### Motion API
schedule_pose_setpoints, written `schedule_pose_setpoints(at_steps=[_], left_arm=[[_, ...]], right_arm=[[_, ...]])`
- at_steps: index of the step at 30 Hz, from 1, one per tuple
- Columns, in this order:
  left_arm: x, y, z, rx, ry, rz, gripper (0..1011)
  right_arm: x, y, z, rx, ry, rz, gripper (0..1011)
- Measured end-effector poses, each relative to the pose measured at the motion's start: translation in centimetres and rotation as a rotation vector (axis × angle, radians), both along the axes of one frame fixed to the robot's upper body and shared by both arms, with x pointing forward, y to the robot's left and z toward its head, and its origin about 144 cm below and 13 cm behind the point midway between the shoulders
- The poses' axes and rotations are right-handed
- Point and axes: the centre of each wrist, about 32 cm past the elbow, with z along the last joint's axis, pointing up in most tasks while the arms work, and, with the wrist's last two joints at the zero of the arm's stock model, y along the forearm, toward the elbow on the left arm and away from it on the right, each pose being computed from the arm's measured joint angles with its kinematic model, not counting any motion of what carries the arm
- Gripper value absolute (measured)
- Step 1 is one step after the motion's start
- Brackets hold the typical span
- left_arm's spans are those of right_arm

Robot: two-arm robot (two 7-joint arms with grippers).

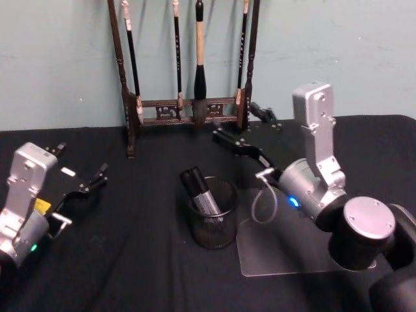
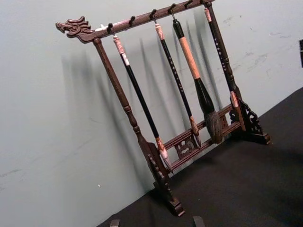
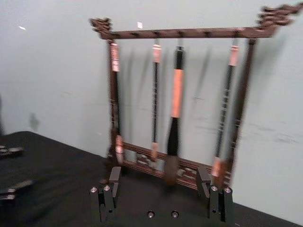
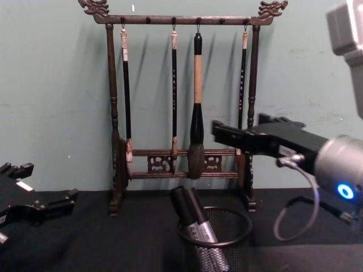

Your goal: Pick up the water-based marker from the table and place it into the pen holder.

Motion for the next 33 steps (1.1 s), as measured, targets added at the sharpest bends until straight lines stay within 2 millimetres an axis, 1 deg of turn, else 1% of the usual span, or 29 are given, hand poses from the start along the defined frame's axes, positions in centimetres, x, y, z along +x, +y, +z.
schedule_pose_setpoints(at_steps=[4, 5, 8, 12, 18, 33], left_arm=[[0.0, 0.0, 0.0, 0.000, 0.000, 0.000, 1001], [0.0, 0.0, 0.0, 0.000, 0.000, 0.000, 1001], [0.0, 0.0, 0.0, 0.000, 0.000, 0.000, 1001], [0.0, 0.0, 0.0, 0.000, 0.000, 0.000, 1001], [0.0, 0.0, 0.0, 0.000, 0.000, 0.000, 1001], [0.0, 0.0, 0.0, 0.000, 0.000, 0.000, 1001]], right_arm=[[-0.5, -1.6, -0.9, -0.032, 0.030, -0.091, 1002], [-0.5, -1.6, -0.9, -0.032, 0.030, -0.091, 1003], [-0.9, -2.4, -1.9, -0.056, 0.073, -0.134, 1003], [-1.2, -2.9, -2.6, -0.070, 0.101, -0.158, 1003], [-1.3, -3.1, -3.2, -0.076, 0.120, -0.176, 1002], [-1.3, -3.0, -3.0, -0.075, 0.115, -0.171, 1003]])
